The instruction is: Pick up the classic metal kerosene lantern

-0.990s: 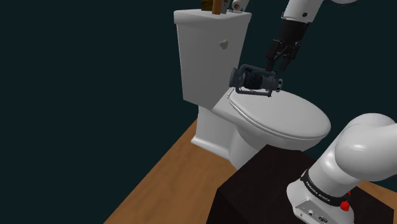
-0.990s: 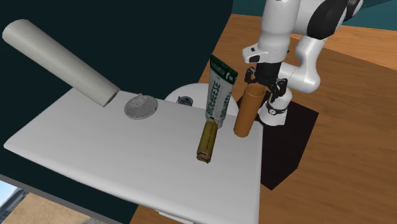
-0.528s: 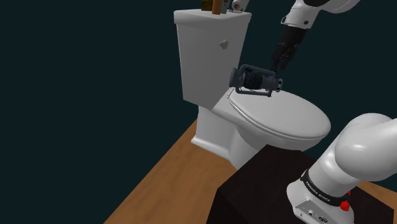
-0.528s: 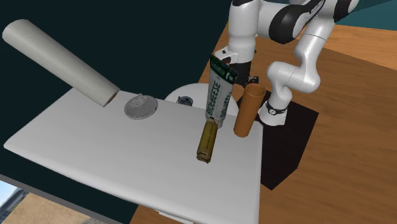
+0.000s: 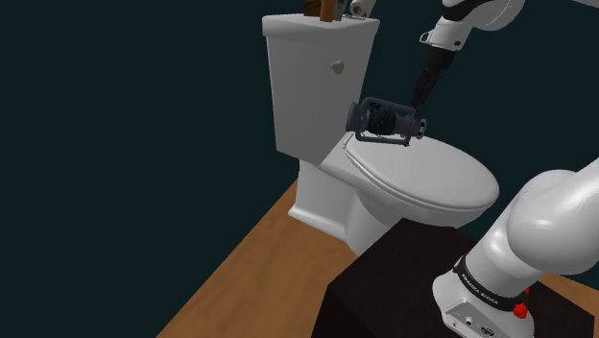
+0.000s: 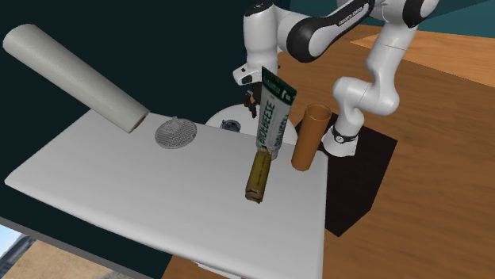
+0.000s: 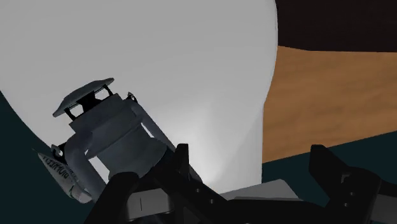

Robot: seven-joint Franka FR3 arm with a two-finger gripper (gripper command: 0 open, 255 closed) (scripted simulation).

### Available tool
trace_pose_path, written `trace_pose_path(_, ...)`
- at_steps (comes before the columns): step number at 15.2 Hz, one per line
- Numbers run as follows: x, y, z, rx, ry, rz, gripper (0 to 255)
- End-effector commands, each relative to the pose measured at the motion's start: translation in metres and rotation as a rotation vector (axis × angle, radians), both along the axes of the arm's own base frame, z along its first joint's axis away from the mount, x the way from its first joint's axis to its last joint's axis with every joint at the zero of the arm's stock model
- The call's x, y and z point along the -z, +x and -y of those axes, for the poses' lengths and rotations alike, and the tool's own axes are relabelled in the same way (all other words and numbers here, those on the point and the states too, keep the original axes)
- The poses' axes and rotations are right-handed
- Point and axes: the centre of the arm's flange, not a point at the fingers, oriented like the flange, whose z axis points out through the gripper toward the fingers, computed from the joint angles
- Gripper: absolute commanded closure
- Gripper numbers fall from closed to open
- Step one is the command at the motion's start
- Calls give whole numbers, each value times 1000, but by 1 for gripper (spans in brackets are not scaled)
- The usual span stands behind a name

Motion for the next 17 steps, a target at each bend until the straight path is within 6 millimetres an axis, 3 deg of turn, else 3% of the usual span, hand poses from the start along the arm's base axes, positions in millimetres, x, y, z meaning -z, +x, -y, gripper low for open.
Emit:
trace_pose_path(1,6,12,23,-45,4,10,0)
trace_pose_path(12,44,96,136,-260,34,58,0)
trace_pose_path(17,70,96,136,-260,34,58,0)
